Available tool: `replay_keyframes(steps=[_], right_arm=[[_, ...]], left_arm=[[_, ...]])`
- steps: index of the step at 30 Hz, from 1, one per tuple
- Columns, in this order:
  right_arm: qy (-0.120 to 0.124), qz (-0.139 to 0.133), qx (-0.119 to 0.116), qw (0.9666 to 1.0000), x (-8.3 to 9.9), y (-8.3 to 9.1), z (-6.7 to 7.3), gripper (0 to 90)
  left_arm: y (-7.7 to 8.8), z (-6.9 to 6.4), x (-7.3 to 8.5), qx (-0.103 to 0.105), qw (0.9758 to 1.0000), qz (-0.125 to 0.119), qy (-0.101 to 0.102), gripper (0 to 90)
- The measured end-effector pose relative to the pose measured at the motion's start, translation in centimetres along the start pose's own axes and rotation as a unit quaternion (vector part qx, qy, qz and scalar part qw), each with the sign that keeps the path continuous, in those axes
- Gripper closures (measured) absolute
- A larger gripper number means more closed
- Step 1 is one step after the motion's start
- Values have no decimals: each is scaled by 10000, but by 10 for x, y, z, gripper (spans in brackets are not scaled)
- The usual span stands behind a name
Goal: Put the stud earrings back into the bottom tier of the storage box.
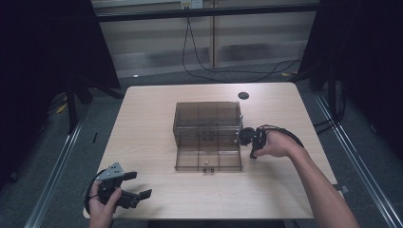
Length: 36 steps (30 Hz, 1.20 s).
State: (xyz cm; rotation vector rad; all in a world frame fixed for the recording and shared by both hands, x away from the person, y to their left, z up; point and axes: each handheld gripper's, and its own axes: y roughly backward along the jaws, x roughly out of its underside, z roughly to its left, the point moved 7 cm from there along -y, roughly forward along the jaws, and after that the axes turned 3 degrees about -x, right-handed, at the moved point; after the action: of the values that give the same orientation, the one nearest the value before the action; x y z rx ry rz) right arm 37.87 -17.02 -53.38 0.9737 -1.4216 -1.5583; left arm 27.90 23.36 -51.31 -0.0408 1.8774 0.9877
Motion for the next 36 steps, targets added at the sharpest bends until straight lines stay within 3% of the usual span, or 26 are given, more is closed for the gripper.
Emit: replay_keyframes(steps=[14, 26, 36], right_arm=[[-75, -230, -80, 9997, 5, 17, 7, 861], [25, -401, -86, 9992, 4, 30, 15, 861], [119, -544, -53, 9984, -7, 44, 17, 860]], left_arm=[[0, 0, 0, 28, 10000, 4, -10, 28], [0, -1, 0, -1, 10000, -7, -4, 28], [0, -1, -1, 20, 10000, -10, -11, 27]])
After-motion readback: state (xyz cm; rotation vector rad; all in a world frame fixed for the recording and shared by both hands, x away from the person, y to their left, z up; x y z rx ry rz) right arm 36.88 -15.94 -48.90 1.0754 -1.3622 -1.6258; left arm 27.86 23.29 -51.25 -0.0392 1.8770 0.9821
